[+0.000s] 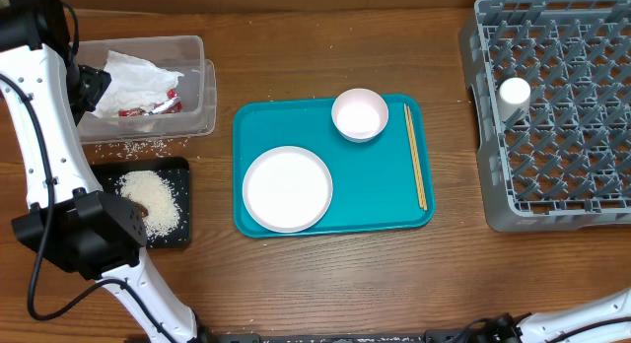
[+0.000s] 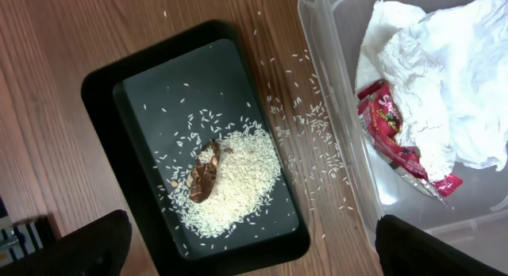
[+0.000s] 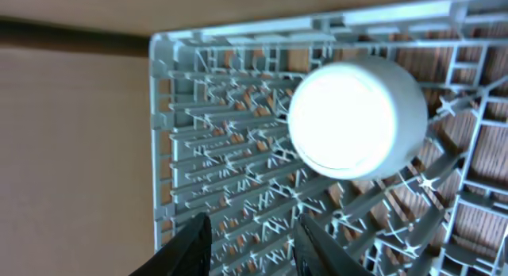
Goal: Sort waste into correct bins and load items into the dishwasher
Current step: 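Move the right gripper back to the wooden chopsticks on the teal tray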
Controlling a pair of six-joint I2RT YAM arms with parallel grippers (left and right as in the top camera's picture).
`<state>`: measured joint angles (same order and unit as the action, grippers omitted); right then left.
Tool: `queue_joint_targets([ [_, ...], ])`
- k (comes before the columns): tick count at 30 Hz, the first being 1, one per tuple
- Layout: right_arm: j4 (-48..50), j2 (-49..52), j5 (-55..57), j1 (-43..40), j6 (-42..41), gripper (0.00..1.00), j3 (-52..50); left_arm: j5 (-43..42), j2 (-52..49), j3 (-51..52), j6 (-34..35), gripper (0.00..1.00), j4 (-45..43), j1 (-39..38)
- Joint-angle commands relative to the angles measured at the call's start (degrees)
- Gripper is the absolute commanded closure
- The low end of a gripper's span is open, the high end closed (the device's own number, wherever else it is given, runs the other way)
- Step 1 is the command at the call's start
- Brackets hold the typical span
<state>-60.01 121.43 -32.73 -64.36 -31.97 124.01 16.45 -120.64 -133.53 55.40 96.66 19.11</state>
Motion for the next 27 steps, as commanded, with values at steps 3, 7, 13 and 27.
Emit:
queue_joint_targets([
  [3,-0.2,-1.6,16.7,6.1,-0.6,0.73,-0.2,0.4,1.1,0.0,0.8,0.00,0.2,-0.5],
  [7,-0.7,-1.6,19.1,11.1,2.2,0.87,-0.2,0.4,1.1,0.0,0.8,0.00,0.2,-0.5],
  [13,-1.9,-1.6,7.7,19.2,5.8,0.86,-0.2,0.4,1.1,0.0,0.8,0.00,0.2,-0.5],
  [27,-26.5,-1.6,4.1,49.1,26.9,0.61,-0.2,0.4,1.1,0.0,0.8,0.00,0.2,-0.5],
])
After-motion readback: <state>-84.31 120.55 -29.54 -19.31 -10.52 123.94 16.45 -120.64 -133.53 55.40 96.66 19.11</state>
